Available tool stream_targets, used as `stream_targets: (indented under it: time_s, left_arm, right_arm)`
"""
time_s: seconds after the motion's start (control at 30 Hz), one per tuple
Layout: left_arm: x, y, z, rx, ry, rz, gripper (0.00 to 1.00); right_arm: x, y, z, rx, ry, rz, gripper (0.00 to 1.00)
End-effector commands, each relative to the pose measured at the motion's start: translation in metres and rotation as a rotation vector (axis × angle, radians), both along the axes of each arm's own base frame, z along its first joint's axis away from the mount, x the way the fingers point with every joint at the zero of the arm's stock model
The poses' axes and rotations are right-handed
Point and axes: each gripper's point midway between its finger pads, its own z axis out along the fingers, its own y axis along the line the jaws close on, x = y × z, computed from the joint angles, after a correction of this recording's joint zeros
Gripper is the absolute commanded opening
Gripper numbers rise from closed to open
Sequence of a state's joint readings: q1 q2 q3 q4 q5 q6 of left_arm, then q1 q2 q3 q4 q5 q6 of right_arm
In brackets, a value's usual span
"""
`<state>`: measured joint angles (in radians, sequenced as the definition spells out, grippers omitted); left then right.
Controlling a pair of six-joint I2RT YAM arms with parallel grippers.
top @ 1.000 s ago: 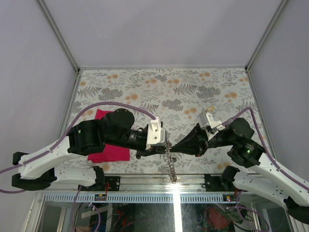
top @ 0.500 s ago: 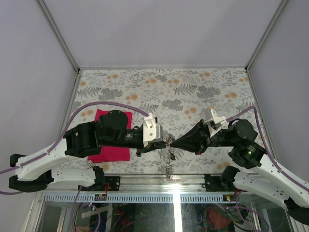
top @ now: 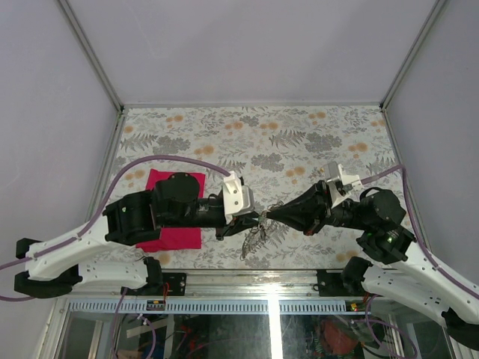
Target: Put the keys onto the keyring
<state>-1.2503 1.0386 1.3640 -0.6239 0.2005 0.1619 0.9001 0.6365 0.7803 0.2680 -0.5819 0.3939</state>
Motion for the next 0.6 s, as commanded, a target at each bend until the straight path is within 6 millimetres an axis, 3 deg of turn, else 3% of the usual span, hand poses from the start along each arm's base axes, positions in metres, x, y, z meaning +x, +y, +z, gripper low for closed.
stream_targets:
  time_s: [0.0,0.33,0.57]
  left_arm:
    - [0.002,0.002,0.035,-0.145,-0.035,0.030,0.23]
    - [0.004,0.017,0.069,-0.328,-0.078,0.075,0.36]
    - [-0.005,0.001,0.065,-0.338,-0.055,0.002,0.39]
  right_arm:
    - [-0.004,-0.012,0.037,0.125,-0.104,-0.029,0.00]
    - [-0.008,-0.011,0.031,0.096,-0.143,-0.005,0.00]
    - [-0.008,-0.009,0.029,0.081,-0.148,0.003,0.00]
